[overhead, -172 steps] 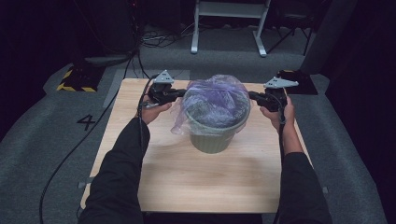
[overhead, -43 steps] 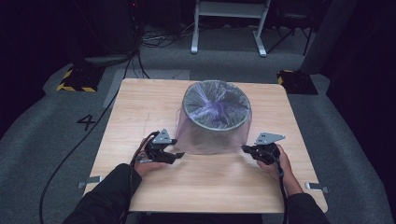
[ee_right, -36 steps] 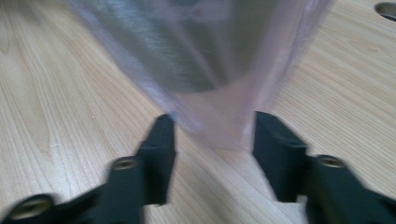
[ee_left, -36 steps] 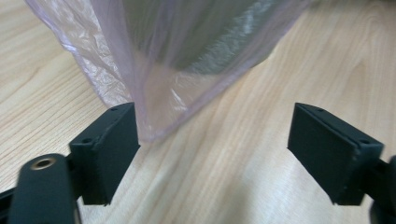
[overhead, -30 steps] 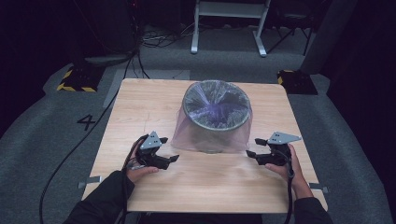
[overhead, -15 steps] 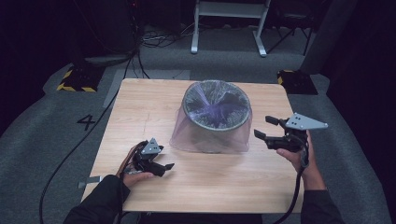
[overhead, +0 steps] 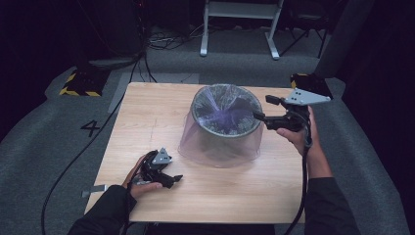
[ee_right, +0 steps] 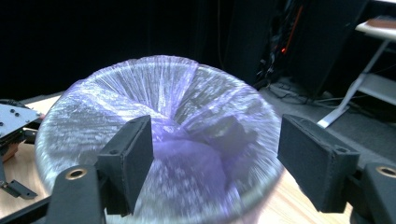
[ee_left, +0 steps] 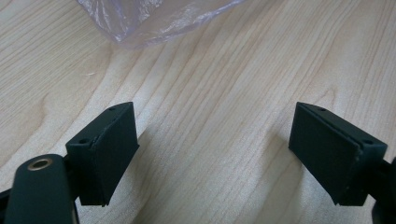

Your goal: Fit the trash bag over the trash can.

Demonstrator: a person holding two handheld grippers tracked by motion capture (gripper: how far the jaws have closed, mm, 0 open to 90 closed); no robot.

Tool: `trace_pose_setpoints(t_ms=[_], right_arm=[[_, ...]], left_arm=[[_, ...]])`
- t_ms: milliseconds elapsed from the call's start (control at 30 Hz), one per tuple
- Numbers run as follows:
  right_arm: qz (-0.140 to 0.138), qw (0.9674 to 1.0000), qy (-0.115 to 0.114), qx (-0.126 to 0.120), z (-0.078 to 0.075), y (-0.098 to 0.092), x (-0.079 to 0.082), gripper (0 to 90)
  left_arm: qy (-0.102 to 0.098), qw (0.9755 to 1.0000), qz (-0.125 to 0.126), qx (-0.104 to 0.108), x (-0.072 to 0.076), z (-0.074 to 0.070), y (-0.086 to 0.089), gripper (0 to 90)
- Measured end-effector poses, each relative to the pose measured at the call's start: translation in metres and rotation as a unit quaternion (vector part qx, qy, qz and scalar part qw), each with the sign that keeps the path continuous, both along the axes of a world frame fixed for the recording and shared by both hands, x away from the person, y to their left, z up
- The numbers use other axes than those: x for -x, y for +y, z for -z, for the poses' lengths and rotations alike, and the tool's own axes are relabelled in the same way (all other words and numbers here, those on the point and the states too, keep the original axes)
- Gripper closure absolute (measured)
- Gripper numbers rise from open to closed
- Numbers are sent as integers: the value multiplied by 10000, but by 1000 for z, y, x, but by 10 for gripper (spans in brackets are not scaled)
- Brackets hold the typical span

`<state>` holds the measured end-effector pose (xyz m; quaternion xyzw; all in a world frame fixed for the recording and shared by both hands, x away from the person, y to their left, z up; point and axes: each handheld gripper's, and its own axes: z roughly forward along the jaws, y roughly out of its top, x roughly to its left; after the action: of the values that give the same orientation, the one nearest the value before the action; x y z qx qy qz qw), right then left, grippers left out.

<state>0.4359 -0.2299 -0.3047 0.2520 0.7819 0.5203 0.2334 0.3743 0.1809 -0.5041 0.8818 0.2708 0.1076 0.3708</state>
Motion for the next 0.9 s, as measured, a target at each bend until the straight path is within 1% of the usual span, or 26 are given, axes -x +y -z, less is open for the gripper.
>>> trace_pose_setpoints(t_ms=[33,133,200,333,400,467,633,767,867,900], right_arm=[[-32,10000,29,51,-1,4,-3,264],[-2,9997,82,210,-1,18,-14,270],[-17,9995,155,289,0,26,-21,274],[-29,9988,236,431,2,39,-30,274],[-66,9984,273,483,3,43,-34,271],[-10,9979,299,573,6,47,-37,271],[-18,9973,399,610,11,54,-43,265],[-37,9961,482,735,15,59,-46,265],[-167,9948,612,800,17,62,-48,270],[-165,9942,634,855,18,63,-48,274]], left_arm=[[0,10000,4,-4,0,0,0,149],[3,10000,19,-4,0,0,0,148],[1,10000,20,-6,0,0,0,148],[3,10000,22,-5,0,0,0,147],[3,10000,22,-4,0,0,0,147],[1,10000,21,2,0,0,0,147],[-1,10000,24,-2,-1,0,0,147],[2,10000,22,2,-1,0,0,147],[2,10000,22,1,-1,0,0,147],[3,10000,22,-4,-1,0,0,147]])
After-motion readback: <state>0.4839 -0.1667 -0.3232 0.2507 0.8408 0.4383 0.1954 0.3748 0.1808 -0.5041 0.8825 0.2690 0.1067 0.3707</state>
